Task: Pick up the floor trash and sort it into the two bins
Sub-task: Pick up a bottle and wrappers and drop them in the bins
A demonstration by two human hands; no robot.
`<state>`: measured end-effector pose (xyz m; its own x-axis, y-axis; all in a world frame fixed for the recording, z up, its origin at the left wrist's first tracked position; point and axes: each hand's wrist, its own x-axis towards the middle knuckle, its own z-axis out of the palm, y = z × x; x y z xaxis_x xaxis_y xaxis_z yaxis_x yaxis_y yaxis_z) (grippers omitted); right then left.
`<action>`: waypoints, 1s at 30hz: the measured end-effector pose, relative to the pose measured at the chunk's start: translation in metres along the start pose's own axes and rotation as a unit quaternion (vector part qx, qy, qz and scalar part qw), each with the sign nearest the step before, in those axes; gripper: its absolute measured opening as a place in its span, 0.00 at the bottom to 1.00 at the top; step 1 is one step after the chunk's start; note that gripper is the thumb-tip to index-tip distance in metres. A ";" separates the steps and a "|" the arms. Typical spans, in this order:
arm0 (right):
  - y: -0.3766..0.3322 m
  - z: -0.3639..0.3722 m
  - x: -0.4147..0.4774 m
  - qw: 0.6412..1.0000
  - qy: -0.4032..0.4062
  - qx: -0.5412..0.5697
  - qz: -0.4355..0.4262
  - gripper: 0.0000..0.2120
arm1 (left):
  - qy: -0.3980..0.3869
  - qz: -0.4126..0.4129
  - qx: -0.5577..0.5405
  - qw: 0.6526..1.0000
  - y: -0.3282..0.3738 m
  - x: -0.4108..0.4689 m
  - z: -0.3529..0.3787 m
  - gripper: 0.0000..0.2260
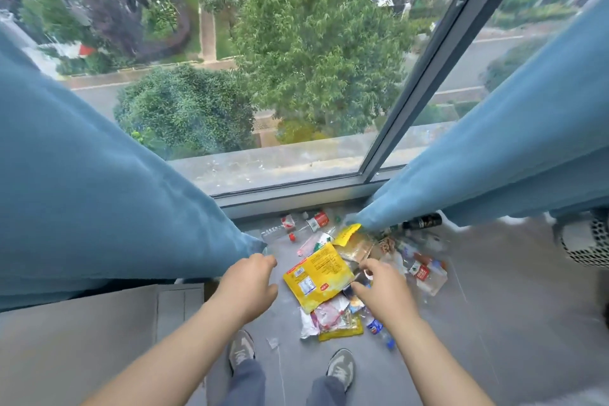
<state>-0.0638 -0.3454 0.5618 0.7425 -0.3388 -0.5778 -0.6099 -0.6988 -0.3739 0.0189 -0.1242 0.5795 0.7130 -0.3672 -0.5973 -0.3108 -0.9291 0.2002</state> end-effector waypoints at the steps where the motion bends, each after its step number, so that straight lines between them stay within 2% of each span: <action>1: 0.004 0.009 0.006 1.000 0.001 0.015 0.015 0.21 | -0.011 0.003 0.001 1.000 -0.004 0.007 0.014 0.16; 5: 0.028 0.052 0.035 0.997 0.007 0.053 0.056 0.23 | -0.033 0.006 -0.003 0.999 -0.017 0.039 0.064 0.17; 9: 0.058 0.099 0.066 0.991 0.012 0.093 0.096 0.21 | -0.029 0.010 0.003 1.000 -0.025 0.083 0.110 0.17; 14: 0.098 0.167 0.109 0.987 0.012 0.062 0.151 0.21 | -0.015 0.009 0.005 1.000 -0.037 0.150 0.172 0.16; 20: 0.141 0.241 0.164 0.979 0.005 0.066 0.191 0.26 | -0.026 -0.007 0.004 1.000 -0.052 0.223 0.240 0.17; 25: 0.166 0.289 0.202 0.977 0.001 0.021 0.211 0.22 | -0.042 -0.002 0.024 0.999 -0.065 0.267 0.286 0.17; 30: 0.186 0.329 0.239 0.970 -0.002 0.066 0.235 0.27 | -0.051 0.006 0.038 0.998 -0.071 0.302 0.327 0.16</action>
<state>-0.0915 -0.3489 0.1152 0.3721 -0.5980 -0.7098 -0.9114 -0.3803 -0.1574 0.0511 -0.1550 0.1313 0.6429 -0.3685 -0.6715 -0.3692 -0.9172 0.1499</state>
